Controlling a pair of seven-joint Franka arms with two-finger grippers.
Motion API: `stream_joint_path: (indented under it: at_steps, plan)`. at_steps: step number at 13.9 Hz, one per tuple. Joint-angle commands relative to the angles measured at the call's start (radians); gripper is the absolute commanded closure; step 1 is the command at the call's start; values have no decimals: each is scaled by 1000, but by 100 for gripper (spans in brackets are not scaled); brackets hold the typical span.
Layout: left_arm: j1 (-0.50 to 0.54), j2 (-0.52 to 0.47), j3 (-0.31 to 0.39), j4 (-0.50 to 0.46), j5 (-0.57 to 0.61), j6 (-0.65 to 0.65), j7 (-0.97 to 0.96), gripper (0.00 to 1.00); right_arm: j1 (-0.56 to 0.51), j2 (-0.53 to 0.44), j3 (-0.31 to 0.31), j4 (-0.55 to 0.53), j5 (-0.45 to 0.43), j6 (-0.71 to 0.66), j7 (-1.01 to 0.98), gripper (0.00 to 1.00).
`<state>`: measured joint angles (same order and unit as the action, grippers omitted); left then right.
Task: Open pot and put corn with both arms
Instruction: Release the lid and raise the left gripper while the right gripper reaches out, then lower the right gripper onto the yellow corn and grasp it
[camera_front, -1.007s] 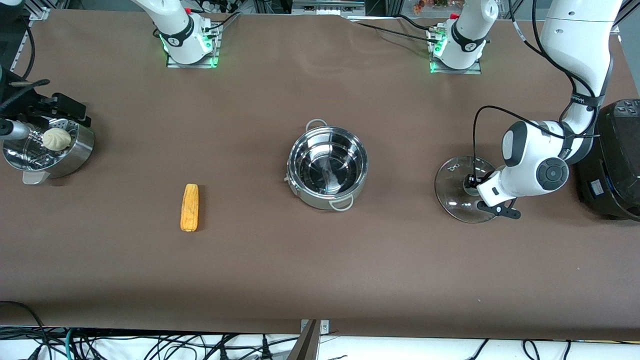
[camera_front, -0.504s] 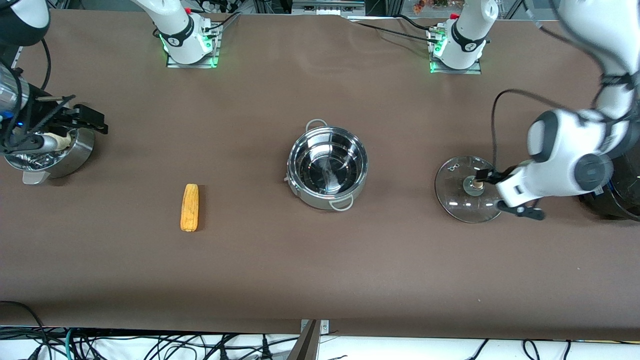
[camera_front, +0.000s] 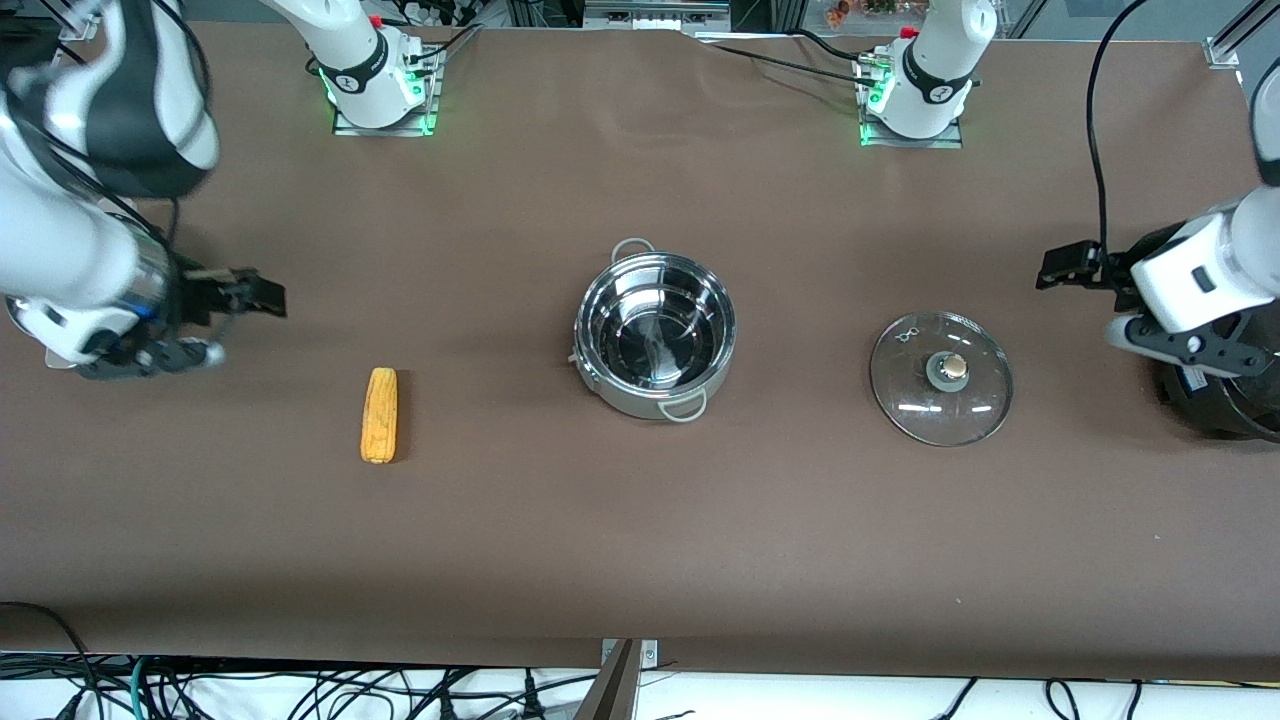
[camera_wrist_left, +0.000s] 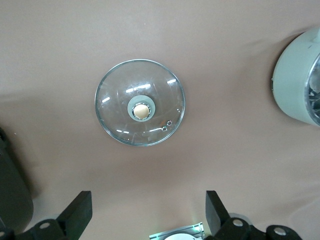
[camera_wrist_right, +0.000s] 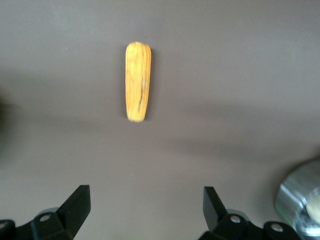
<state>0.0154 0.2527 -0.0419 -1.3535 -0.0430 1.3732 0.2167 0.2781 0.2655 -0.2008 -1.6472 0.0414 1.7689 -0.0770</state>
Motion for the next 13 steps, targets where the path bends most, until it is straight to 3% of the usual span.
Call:
stream_joint_path:
  at_steps: [1,3,6,9,13]
  plan:
    - [-3,-32,-6,7,-20,-23,-35,0,26,32,-6,-110,-2,186,25,0]
    - [-6,-38,-4,5,-24,-40,-108,0,26,58,-6,-198,-2,341,25,0]
    - [-34,-75,5,-48,-17,-4,-114,0,26,173,-5,-221,8,507,48,0]
    - [-31,-254,10,-322,-17,212,-109,0,39,205,-5,-267,11,611,74,0]
    - [-35,-316,-12,-403,21,277,-216,0,44,245,21,-301,14,725,137,1]
